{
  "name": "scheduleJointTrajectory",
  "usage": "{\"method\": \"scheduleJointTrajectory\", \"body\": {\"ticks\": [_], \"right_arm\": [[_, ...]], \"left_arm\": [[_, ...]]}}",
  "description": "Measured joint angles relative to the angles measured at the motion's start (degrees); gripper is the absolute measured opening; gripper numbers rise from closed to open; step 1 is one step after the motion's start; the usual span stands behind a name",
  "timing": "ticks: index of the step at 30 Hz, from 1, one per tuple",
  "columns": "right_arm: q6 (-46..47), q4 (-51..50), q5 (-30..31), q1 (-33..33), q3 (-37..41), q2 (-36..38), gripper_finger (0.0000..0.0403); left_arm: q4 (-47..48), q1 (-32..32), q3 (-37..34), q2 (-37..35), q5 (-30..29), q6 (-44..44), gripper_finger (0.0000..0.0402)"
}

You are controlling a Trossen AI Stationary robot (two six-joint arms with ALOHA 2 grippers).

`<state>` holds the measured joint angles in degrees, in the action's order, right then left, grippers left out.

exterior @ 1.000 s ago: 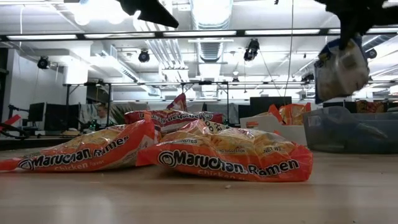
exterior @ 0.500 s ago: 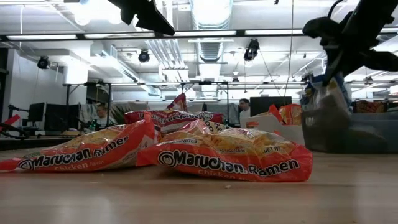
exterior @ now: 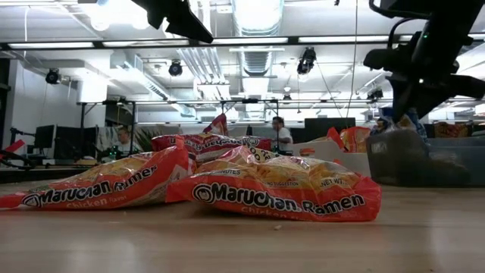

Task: Sort Maruchan noodles
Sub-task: Put the blue noodle pack into the black bin, then put the red noodle pack into the gray bin

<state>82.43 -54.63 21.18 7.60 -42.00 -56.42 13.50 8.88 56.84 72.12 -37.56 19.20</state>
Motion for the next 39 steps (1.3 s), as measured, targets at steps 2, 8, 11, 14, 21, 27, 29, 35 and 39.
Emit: {"method": "scheduleJointTrajectory", "body": {"ticks": [2,8,11,14,21,27,29,35,39], "right_arm": [[-0.82,-0.36,-0.17,-0.01,-0.33,0.02,0.0130],[-3.01,-0.84,-0.36,-0.01,-1.84,1.84,0.0188],[-4.07,-0.97,-0.35,0.00,-2.21,2.99,0.0207],[-5.22,-0.86,-0.34,0.00,-2.62,3.82,0.0219],[-10.37,-0.77,-0.36,0.00,-4.99,4.19,0.0226],[-19.33,0.81,-0.28,0.00,-8.39,3.85,0.0226],[-24.27,3.39,-0.21,0.00,-8.97,3.71,0.0226],[-40.49,17.68,-0.91,0.00,-9.16,0.74,0.0226],[-52.31,28.78,-3.92,0.00,-9.05,-3.92,0.0226]], "left_arm": [[0.00,0.00,0.00,0.00,0.08,-0.19,0.0136],[0.12,0.00,0.00,0.00,1.04,-1.42,0.0136],[0.56,0.00,0.00,0.00,1.09,-2.22,0.0136],[1.37,0.00,0.00,0.00,1.11,-3.83,0.0136],[4.67,0.00,-0.01,0.00,4.74,-10.71,0.0136],[4.46,0.37,-3.23,0.00,17.68,-18.17,0.0136],[3.95,0.86,-5.40,0.00,20.00,-20.90,0.0136],[2.18,3.32,-11.97,0.02,22.16,-30.55,0.0136],[1.72,4.80,-14.10,0.02,22.12,-35.41,0.0136]]}}
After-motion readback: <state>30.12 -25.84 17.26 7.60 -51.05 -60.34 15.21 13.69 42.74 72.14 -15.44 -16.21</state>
